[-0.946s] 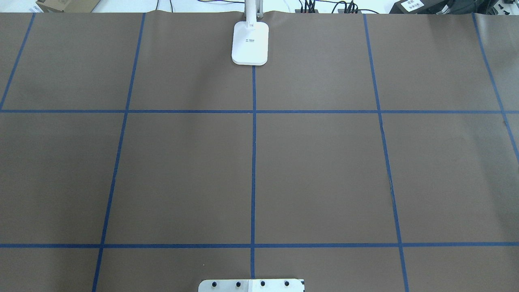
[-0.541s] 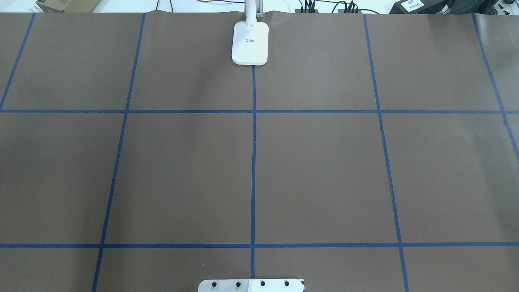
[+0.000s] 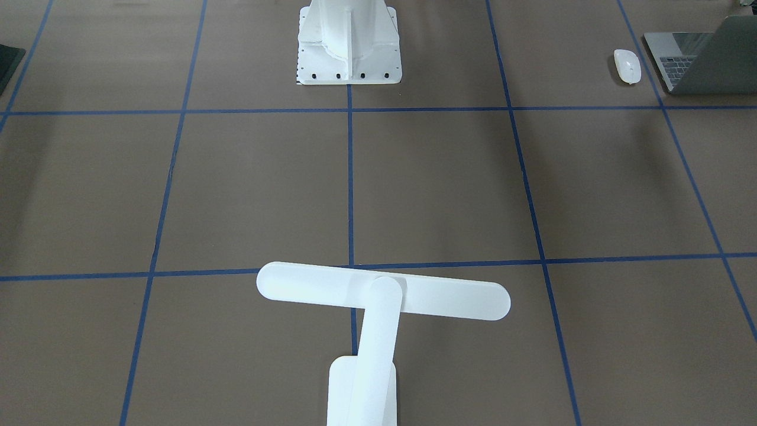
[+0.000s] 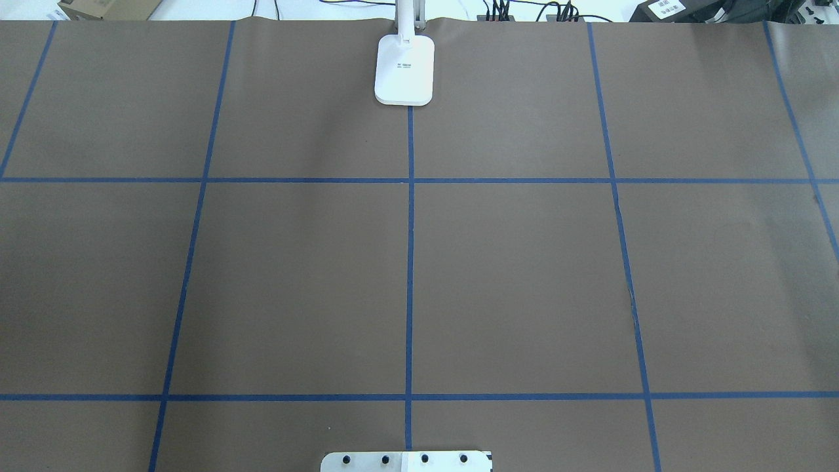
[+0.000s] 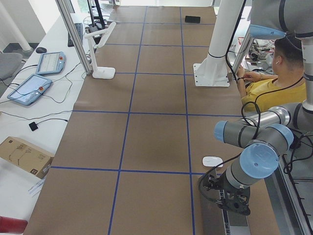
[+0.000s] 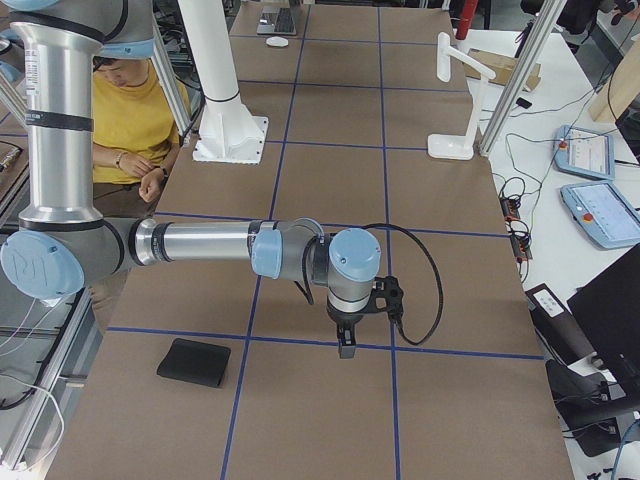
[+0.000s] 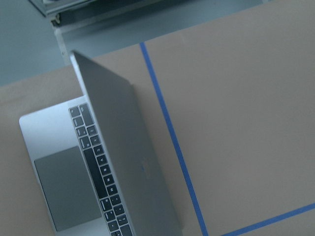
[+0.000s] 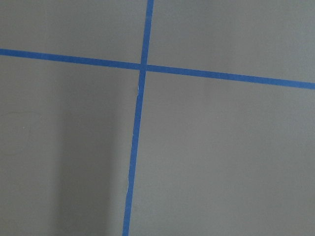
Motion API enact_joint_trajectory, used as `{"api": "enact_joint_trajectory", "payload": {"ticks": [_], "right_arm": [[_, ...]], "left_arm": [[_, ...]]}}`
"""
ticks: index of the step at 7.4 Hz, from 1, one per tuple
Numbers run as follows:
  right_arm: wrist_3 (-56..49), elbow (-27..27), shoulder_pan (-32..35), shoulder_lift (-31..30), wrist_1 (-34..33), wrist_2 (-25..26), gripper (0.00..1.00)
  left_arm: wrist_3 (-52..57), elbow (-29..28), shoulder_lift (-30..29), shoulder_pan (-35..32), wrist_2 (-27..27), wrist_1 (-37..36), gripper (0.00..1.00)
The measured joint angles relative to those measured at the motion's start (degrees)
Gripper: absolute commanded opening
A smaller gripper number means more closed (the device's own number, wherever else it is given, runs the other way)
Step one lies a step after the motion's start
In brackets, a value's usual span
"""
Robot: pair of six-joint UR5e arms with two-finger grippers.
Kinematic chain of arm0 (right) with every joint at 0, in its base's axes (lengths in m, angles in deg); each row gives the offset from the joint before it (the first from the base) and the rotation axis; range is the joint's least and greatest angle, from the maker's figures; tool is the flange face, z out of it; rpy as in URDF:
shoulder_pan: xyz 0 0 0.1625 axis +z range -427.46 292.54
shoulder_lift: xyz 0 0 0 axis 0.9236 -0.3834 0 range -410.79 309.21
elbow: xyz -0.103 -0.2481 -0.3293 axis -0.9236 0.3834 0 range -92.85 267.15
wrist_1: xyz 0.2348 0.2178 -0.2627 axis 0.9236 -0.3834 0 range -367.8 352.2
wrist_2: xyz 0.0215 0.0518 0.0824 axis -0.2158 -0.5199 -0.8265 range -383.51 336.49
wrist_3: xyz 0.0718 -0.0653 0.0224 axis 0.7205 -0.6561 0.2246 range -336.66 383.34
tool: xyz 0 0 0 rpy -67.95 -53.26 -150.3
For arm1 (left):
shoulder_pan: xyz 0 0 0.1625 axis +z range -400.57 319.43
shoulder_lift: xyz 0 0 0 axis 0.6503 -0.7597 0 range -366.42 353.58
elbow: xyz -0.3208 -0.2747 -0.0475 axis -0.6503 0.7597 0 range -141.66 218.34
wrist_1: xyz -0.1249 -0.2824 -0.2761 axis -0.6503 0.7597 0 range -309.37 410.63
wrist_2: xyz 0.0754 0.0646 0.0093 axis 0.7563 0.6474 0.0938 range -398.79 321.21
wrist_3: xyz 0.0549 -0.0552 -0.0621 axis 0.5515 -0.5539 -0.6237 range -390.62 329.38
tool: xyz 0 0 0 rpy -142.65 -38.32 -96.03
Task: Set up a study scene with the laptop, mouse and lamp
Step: 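Lift the open silver laptop with the left gripper and carry it toward the table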
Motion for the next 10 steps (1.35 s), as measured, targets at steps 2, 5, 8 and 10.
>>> {"api": "enact_joint_trajectory", "payload": {"ticks": [2, 5, 8, 10], "right_arm": [[0.01, -0.02, -0.05, 0.02, 0.00, -0.47, 1.00], [0.04, 0.05, -0.13, 0.01, 0.00, -1.47, 1.00], [0.04, 0.12, -0.14, -0.09, 0.00, -1.50, 1.00], [0.04, 0.15, -0.14, -0.14, 0.00, -1.50, 1.00]], "left_arm": [[-2.08, -2.85, 0.58, -3.40, -0.41, 1.66, 0.90], [-2.65, -9.96, 0.76, -5.06, -1.74, 7.83, 0.79], [-2.79, -13.33, 0.79, -5.26, -4.30, 10.79, 0.44], [-2.69, -13.50, 0.79, -5.31, -6.88, 11.00, 0.01]]}}
